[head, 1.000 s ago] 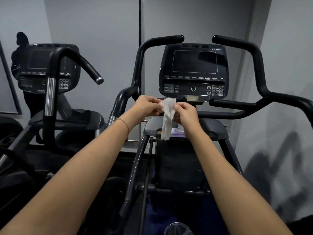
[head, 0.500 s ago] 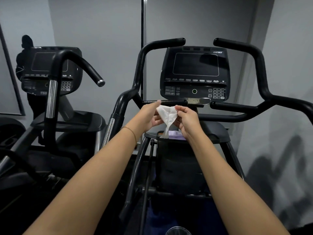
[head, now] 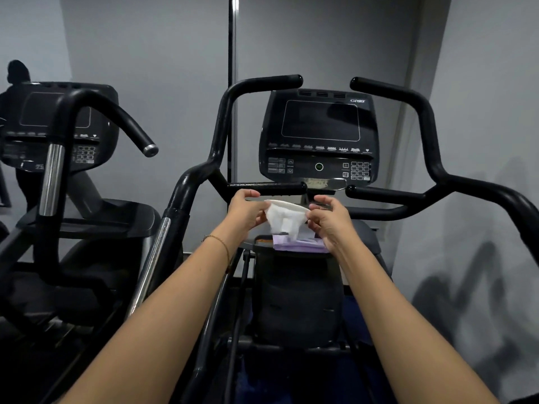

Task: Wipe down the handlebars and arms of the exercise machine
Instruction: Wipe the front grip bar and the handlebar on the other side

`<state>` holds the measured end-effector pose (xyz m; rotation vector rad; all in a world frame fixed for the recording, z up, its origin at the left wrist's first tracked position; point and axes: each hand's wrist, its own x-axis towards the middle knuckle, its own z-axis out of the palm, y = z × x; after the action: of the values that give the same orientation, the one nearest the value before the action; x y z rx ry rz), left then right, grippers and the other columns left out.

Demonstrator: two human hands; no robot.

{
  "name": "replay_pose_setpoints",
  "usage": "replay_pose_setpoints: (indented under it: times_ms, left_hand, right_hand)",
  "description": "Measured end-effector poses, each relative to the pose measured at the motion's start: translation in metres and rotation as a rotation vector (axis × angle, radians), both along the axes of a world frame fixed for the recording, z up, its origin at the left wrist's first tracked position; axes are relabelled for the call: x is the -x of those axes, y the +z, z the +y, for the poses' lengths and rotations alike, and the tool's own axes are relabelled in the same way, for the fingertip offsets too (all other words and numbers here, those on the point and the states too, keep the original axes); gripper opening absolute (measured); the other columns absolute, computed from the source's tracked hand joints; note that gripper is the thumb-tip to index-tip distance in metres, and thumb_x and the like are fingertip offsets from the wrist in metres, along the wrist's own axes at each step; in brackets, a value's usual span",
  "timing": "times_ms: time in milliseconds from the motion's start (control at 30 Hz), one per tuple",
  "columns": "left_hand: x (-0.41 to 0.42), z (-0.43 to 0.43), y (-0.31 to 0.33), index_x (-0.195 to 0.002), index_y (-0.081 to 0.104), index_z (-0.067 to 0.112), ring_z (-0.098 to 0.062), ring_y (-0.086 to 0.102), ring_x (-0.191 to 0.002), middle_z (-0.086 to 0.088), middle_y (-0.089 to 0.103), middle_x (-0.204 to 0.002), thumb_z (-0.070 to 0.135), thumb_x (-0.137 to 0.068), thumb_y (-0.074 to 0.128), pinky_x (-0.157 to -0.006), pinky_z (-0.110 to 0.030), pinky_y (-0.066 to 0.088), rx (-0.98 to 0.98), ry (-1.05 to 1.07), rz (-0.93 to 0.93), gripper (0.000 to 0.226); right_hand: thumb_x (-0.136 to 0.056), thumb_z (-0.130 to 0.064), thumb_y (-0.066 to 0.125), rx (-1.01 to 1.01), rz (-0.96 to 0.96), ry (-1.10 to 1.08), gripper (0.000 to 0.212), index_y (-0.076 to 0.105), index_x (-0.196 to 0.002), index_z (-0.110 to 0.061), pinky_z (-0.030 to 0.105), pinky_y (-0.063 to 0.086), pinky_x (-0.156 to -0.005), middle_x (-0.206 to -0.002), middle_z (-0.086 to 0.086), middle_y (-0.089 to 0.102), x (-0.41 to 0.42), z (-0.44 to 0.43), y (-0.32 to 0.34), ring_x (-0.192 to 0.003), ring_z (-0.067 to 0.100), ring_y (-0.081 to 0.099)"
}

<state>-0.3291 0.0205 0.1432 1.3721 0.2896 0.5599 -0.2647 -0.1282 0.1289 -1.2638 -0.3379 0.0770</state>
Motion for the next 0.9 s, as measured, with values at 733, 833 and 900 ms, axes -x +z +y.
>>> replay_pose_setpoints:
  times_ms: [733, 833, 900]
  left_hand:
    - [-0.087, 0.041, 0.016, -0.095, 0.065, 0.005, -0.015, 0.06, -0.069, -0.006, 0.062, -0.079, 0.012, -0.088, 0.063, -0.062, -0.021, 0.055, -0.52, -0.083, 0.174, 0.01]
    - [-0.089, 0.05, 0.042, -0.106, 0.066, 0.009, -0.022, 0.063, -0.089, -0.005, 0.066, -0.097, 0.014, -0.089, 0.06, -0.075, -0.031, 0.05, -1.253, 0.296, 0.376, 0.018]
    - [-0.077, 0.056, 0.069, -0.113, 0.063, 0.009, -0.029, 0.062, -0.102, -0.01, 0.064, -0.111, 0.004, -0.09, 0.052, -0.08, -0.034, 0.049, -1.638, 0.564, 0.497, 0.026]
  right_hand:
    - [-0.091, -0.001, 0.052, 0.03, 0.0, 0.349, 0.009, 0.06, -0.096, -0.002, 0.026, 0.058, -0.065, -0.091, 0.013, 0.066, -0.09, 0.045, 0.002, -0.073, 0.016, 0.068]
    - [-0.092, -0.002, 0.05, 0.081, -0.146, -0.101, 0.025, 0.057, -0.07, -0.011, 0.031, 0.051, -0.062, -0.073, 0.007, 0.059, -0.105, 0.049, 0.016, -0.066, 0.017, 0.058]
    - [-0.092, -0.003, 0.046, 0.267, -0.486, -0.414, 0.033, 0.054, -0.064, -0.018, 0.019, 0.04, -0.058, -0.065, -0.003, 0.053, -0.109, 0.048, 0.03, -0.059, 0.008, 0.047]
